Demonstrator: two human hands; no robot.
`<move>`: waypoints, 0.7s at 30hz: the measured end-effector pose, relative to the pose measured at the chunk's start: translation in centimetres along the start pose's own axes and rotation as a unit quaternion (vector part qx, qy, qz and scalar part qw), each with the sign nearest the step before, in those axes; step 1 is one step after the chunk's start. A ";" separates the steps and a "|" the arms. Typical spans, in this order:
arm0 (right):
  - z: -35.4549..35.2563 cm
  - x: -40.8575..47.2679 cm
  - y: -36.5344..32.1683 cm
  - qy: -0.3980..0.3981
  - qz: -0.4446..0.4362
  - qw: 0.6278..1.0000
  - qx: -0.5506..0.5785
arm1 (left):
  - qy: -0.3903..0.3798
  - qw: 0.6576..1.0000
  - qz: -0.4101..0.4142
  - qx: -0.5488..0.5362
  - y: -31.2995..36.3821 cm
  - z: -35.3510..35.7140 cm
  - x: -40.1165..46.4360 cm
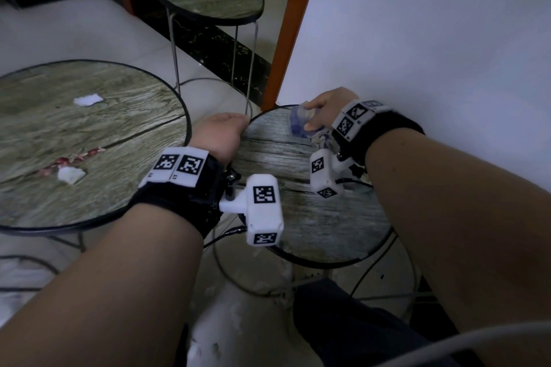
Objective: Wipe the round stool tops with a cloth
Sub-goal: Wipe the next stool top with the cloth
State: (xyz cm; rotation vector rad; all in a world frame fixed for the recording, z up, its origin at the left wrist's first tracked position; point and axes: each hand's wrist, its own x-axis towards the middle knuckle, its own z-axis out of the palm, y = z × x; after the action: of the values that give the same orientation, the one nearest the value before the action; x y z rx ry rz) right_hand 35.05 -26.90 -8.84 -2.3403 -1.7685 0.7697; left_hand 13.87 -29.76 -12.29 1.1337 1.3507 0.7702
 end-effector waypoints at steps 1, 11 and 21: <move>0.0 0.1 0.0 0.002 -0.005 1.000 -0.005 | -0.004 1.000 0.001 0.000 0.0 0.0 0.1; 0.2 0.7 0.3 0.012 -0.036 0.999 0.010 | -0.003 1.000 -0.004 0.020 -0.3 -0.3 0.4; -0.1 1.2 -0.1 0.007 -0.030 0.999 -0.008 | -0.002 1.000 -0.004 0.027 -0.2 -0.3 0.4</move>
State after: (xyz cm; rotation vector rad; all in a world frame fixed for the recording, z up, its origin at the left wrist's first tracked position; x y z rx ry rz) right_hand 35.27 -25.71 -9.14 -2.2852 -1.8356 0.7311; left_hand 13.61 -29.45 -12.60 1.1711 1.3792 0.7301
